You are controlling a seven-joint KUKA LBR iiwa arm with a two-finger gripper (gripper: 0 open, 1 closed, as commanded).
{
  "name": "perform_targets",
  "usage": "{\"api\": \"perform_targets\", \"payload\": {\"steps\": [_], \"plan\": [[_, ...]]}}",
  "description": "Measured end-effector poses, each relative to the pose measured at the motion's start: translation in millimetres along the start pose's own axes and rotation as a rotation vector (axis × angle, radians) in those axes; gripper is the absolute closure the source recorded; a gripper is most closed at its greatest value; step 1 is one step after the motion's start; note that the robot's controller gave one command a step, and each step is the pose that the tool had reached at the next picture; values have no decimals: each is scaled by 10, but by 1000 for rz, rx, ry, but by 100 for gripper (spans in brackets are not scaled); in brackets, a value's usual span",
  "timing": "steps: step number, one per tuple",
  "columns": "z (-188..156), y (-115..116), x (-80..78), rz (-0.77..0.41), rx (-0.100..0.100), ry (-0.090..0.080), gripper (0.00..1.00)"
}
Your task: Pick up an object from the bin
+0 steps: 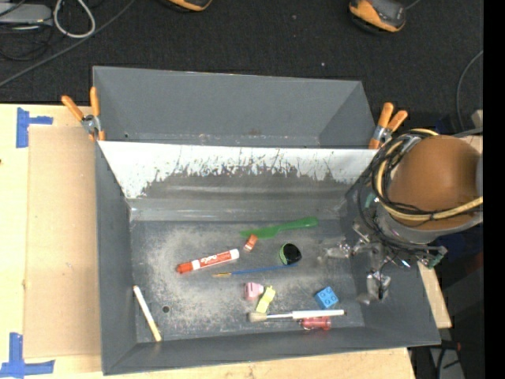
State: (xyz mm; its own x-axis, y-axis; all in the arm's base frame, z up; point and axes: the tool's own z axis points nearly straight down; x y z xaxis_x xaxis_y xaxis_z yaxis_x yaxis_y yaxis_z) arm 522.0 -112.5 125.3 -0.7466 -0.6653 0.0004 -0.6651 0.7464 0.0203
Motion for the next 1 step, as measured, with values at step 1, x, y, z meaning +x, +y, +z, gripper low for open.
{"api": "perform_targets", "payload": {"steps": [1], "plan": [[137, -30, 106, -191, 2, -1, 0]]}}
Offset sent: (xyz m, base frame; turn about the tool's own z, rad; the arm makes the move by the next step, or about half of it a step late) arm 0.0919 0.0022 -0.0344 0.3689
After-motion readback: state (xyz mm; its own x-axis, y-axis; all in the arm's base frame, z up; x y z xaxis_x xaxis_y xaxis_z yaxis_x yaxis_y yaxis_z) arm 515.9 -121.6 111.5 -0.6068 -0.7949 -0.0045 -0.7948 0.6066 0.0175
